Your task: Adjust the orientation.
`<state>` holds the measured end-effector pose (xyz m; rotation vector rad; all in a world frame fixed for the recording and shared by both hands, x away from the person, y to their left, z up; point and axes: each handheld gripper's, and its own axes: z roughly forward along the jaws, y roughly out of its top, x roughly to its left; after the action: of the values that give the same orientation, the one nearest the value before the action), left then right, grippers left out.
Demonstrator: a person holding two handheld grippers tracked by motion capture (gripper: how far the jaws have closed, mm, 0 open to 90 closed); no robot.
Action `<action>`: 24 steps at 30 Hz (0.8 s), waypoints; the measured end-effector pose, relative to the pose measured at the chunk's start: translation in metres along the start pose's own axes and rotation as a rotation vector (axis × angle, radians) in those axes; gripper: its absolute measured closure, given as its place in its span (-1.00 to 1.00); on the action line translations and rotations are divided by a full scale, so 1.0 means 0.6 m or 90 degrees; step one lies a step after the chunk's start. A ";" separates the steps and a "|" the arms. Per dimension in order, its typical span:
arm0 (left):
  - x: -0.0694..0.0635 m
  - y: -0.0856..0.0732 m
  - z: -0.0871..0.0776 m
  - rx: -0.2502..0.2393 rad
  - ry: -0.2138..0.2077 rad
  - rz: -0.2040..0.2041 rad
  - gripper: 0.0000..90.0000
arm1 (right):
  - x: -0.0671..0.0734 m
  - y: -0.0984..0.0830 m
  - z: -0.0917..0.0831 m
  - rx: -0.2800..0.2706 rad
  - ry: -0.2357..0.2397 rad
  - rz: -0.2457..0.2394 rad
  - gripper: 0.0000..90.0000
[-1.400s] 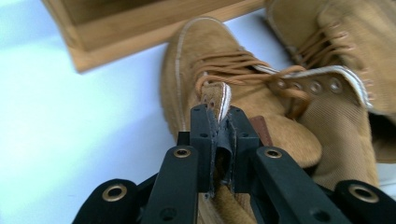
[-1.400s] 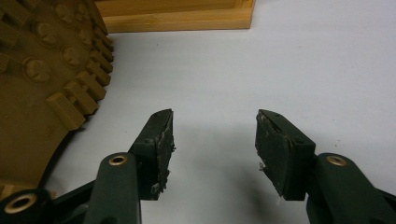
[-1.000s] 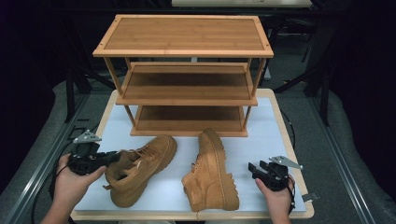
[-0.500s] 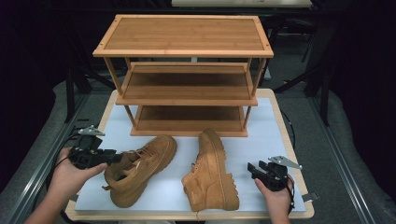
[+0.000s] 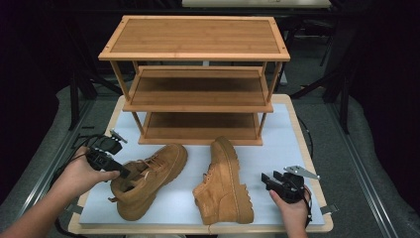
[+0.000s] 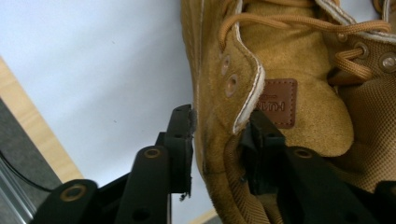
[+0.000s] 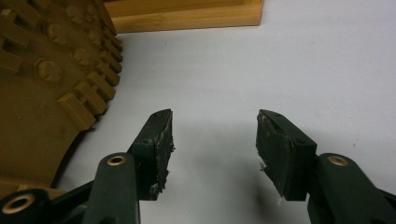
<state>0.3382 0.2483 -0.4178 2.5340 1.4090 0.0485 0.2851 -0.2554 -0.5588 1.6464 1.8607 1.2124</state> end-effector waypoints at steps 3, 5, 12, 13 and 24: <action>-0.001 0.007 0.006 0.034 -0.006 0.004 0.56 | 0.000 0.000 -0.001 0.007 0.001 0.002 0.01; -0.004 0.010 0.012 0.070 -0.002 0.021 0.55 | 0.000 0.001 -0.001 0.013 0.003 0.004 0.01; -0.010 0.020 0.013 0.107 0.015 0.042 0.62 | 0.000 0.001 -0.001 0.016 0.004 0.006 0.02; -0.011 0.021 0.014 0.109 0.016 0.043 0.64 | 0.001 0.000 0.000 0.017 0.006 0.007 0.02; -0.012 0.022 0.011 0.113 -0.013 0.034 0.69 | 0.000 -0.001 0.002 0.009 0.009 0.012 0.01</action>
<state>0.3466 0.2344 -0.4209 2.7067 1.3942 -0.0983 0.2857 -0.2547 -0.5597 1.6704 1.8698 1.2246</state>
